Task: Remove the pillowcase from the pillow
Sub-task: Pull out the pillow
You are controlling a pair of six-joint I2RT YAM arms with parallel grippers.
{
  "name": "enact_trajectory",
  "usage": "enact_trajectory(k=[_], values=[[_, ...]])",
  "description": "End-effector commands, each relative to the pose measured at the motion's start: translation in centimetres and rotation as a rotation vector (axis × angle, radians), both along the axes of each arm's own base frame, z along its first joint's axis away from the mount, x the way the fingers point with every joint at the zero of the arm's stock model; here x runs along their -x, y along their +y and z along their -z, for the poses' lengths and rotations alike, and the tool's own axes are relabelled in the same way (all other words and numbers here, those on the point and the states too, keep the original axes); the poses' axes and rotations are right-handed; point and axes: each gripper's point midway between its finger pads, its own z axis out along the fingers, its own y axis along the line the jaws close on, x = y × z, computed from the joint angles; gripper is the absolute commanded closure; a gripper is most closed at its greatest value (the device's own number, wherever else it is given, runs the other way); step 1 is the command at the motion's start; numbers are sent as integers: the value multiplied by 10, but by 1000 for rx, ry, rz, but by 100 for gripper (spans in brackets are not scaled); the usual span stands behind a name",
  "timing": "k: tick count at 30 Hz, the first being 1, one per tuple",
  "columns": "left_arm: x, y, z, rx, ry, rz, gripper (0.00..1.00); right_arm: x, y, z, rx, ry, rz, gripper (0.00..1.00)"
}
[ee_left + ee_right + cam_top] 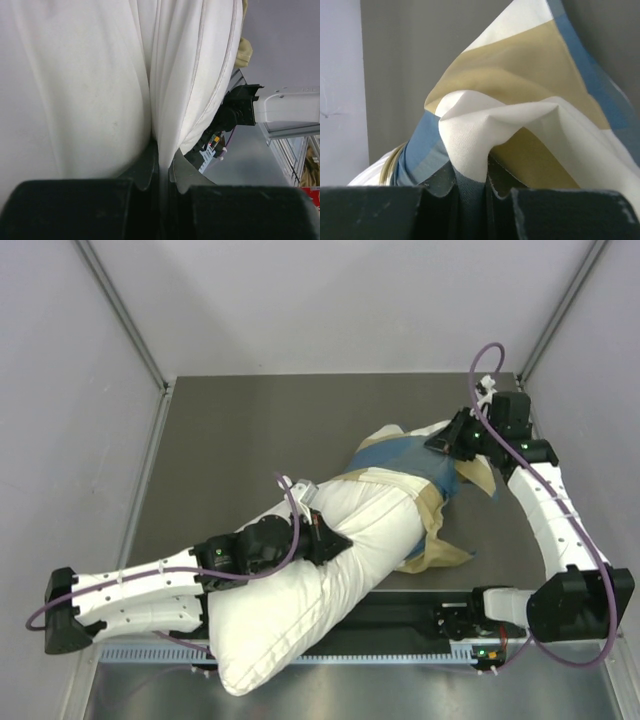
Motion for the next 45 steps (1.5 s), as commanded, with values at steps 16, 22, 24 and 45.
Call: enact_trajectory(k=[16, 22, 24, 45], values=[[30, 81, 98, -455, 155, 6, 100, -86, -168, -93, 362, -403, 531, 100], [28, 90, 90, -459, 141, -19, 100, -86, -179, -94, 399, -403, 542, 100], [27, 92, 86, -445, 133, -27, 100, -85, -180, -96, 400, -398, 526, 100], [-101, 23, 3, -377, -104, -134, 100, 114, 39, -71, 276, -526, -98, 18]])
